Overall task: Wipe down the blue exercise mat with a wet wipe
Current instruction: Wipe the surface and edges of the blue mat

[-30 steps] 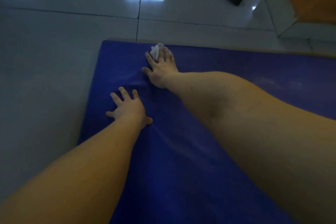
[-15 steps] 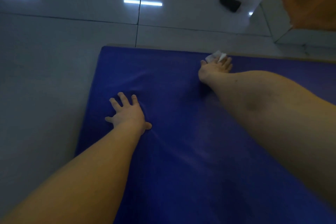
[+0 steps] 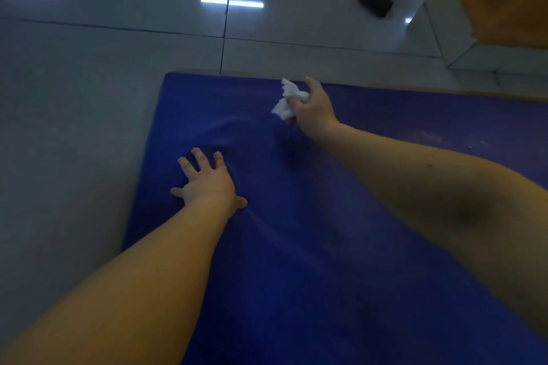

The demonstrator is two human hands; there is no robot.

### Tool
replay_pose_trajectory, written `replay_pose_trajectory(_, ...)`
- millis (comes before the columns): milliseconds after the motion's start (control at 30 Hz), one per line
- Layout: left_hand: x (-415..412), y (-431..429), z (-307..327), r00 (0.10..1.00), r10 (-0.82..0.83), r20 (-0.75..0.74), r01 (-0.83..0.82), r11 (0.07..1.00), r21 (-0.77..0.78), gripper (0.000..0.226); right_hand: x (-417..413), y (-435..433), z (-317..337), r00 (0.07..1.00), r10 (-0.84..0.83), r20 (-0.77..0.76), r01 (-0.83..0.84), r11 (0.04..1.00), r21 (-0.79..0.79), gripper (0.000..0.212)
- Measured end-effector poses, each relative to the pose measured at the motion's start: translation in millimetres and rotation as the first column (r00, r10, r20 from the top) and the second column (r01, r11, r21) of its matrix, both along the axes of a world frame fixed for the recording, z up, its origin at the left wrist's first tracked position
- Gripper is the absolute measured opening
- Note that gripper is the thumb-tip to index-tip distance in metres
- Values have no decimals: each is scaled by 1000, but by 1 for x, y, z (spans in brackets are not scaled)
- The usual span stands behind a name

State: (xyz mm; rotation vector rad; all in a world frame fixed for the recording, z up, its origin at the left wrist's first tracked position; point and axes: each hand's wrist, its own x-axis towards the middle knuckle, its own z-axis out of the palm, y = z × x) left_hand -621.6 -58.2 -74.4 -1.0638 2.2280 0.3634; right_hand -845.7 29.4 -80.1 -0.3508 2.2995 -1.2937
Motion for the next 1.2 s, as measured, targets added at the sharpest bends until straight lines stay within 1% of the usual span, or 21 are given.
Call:
replay_pose_trajectory(33,0,0,0,1000,0,1,0,1000,-1,129,-3,-1,4,1000,9,-16,-7,992,123,75)
replay_pose_trajectory(67,0,0,0,1000,0,2,0,1000,-1,129,-5,1,11,998,23,-61,-5,960,280,78)
replay_pose_trajectory(100,0,0,0,1000,0,2,0,1000,-2,129,-7,2,14,991,34,-130,26,901,434,77)
replay_pose_trajectory(133,0,1,1,1000,-1,0,1,1000,-2,129,-6,5,18,979,56,-196,61,839,541,75)
replay_pose_trajectory(200,0,1,1,1000,0,-2,0,1000,1,129,0,8,17,935,171,-309,66,774,629,68)
replay_pose_trajectory(267,0,1,0,1000,4,-2,-4,1000,5,130,11,8,10,880,306,-363,0,765,644,65)
replay_pose_trajectory(300,0,1,1,1000,6,-1,-6,1000,6,130,18,7,6,868,356,-347,-54,761,646,64)
replay_pose_trajectory(367,0,0,1,1000,10,2,-10,1000,11,130,27,2,-2,890,401,-217,-161,721,674,64)
replay_pose_trajectory(433,0,1,0,1000,14,1,-14,1000,11,129,29,-2,-11,920,386,-63,-229,663,713,70)
replay_pose_trajectory(467,0,1,0,1000,13,2,-13,1000,9,129,29,-4,-16,924,382,-32,-241,644,726,73)
replay_pose_trajectory(567,-1,3,0,1000,22,3,-22,1000,11,130,31,-12,-26,912,404,-72,-223,635,740,82)
replay_pose_trajectory(633,-2,3,0,1000,30,6,-30,999,13,131,29,-23,-28,907,407,-110,-209,659,722,83)
replay_pose_trajectory(700,-3,5,-1,1000,31,6,-31,999,16,130,28,-39,-27,886,445,-128,-241,678,694,80)
replay_pose_trajectory(767,-2,4,-1,1000,25,2,-25,1000,11,129,35,-60,-24,819,558,-134,-344,663,665,78)
replay_pose_trajectory(833,-2,4,0,1000,20,3,-20,1000,9,128,41,-73,-20,740,661,-120,-437,609,662,76)
replay_pose_trajectory(900,-1,3,0,1000,15,1,-15,1000,6,128,37,-72,-19,701,704,-116,-467,575,672,75)
replay_pose_trajectory(967,0,3,-1,1000,10,-1,-10,1000,6,128,20,-59,-21,722,675,-151,-430,609,667,74)
replay_pose_trajectory(1033,1,3,-1,1000,5,-3,-5,1000,5,129,-8,-36,-24,793,581,-185,-314,649,693,76)
replay_pose_trajectory(1067,1,3,-1,1000,3,-5,-3,1000,4,130,-26,-20,-28,832,519,-195,-239,652,719,76)
replay_pose_trajectory(1133,0,3,-1,1000,6,-9,-6,1000,5,130,-60,20,-30,909,367,-198,-86,629,773,78)
replay_pose_trajectory(1200,0,4,-2,1000,8,-12,-7,1000,4,130,-82,56,-28,964,207,-167,11,598,801,78)
